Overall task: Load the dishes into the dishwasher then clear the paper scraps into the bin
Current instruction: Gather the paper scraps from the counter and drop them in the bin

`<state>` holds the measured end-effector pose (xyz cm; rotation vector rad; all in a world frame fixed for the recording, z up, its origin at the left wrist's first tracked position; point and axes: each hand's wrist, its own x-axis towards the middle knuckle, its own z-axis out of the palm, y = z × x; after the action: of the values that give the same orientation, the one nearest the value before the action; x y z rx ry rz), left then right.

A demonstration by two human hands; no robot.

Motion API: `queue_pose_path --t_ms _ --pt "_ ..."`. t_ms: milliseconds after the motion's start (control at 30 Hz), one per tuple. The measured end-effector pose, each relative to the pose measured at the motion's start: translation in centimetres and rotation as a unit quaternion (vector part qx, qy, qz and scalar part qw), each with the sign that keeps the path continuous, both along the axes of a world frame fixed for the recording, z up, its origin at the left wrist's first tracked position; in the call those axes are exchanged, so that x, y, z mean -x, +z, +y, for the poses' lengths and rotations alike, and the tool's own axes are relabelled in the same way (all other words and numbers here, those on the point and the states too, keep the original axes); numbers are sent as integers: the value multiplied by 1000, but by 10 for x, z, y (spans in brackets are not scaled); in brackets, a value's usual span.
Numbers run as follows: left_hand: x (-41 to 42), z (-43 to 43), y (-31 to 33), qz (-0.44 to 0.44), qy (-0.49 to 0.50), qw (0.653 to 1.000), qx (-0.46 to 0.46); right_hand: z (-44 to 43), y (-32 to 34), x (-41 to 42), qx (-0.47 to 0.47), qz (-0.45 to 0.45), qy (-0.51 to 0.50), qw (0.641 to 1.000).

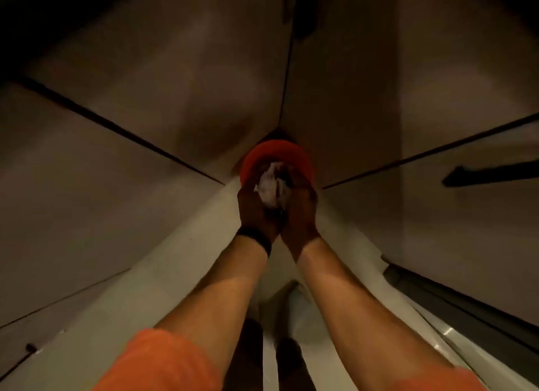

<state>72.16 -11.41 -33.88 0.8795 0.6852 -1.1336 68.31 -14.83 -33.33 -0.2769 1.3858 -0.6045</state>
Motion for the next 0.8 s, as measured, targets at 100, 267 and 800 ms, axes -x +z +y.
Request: queue_pose_path --t_ms 100,267,800 --pt "-3 -10 -97 -1 14 1000 1 -4 -36 -1 10 6 20 1000" --pt "3 -6 -259 -35 -43 998 -25 -5 -77 1 4 -6 23 1000" --pt "-5 0 -52 -152 -72 985 -25 -4 -72 9 18 18 31 999"
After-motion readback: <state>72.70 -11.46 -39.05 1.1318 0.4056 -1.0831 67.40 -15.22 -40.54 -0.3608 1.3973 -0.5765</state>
